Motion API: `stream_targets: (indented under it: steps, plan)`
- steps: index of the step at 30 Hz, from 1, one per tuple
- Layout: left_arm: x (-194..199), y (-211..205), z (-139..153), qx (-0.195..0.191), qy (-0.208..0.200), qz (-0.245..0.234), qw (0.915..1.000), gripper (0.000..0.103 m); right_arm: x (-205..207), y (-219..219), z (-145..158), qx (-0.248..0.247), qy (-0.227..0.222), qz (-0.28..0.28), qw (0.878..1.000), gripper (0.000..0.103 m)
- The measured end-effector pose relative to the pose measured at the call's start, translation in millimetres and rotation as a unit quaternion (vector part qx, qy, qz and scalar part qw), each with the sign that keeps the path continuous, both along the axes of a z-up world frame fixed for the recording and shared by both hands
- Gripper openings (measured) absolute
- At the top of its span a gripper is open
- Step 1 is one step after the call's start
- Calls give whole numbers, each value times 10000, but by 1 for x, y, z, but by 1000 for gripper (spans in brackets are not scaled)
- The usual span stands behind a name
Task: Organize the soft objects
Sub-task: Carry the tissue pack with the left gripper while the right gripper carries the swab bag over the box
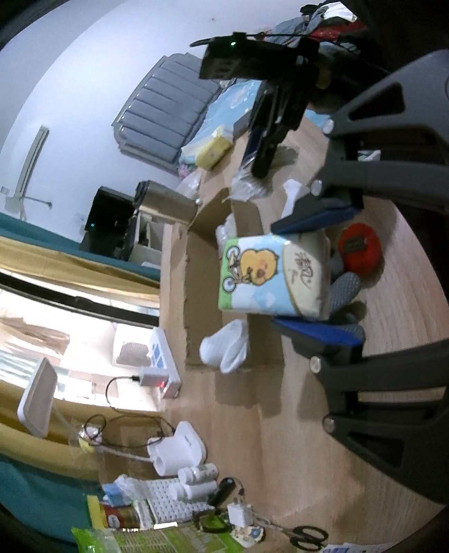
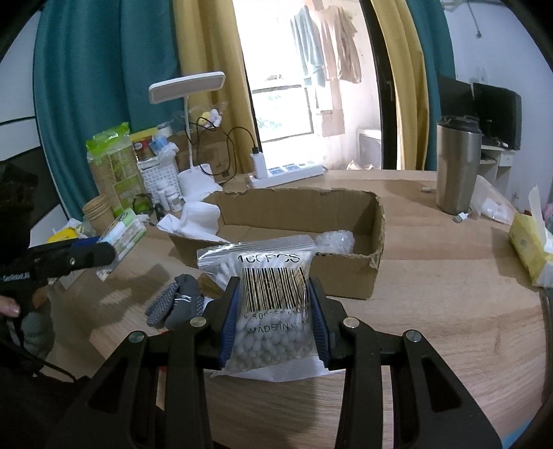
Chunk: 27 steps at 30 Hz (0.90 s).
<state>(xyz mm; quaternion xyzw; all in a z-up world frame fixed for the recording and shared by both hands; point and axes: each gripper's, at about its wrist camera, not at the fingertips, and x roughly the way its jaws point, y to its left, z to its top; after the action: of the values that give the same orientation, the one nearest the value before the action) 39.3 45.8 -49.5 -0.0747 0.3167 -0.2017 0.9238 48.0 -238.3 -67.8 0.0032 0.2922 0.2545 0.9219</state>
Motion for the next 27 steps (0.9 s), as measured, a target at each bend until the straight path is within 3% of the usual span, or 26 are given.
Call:
stream_targets:
  steps: [18,27]
  plan:
    - [22,2,7,-185,-289,136,9993,49,5,14,19,66,-248,177,9995,40]
    - [45,-1,0,-208,-168,96,9996,49,22,18,29,83,-351,206,9991,40]
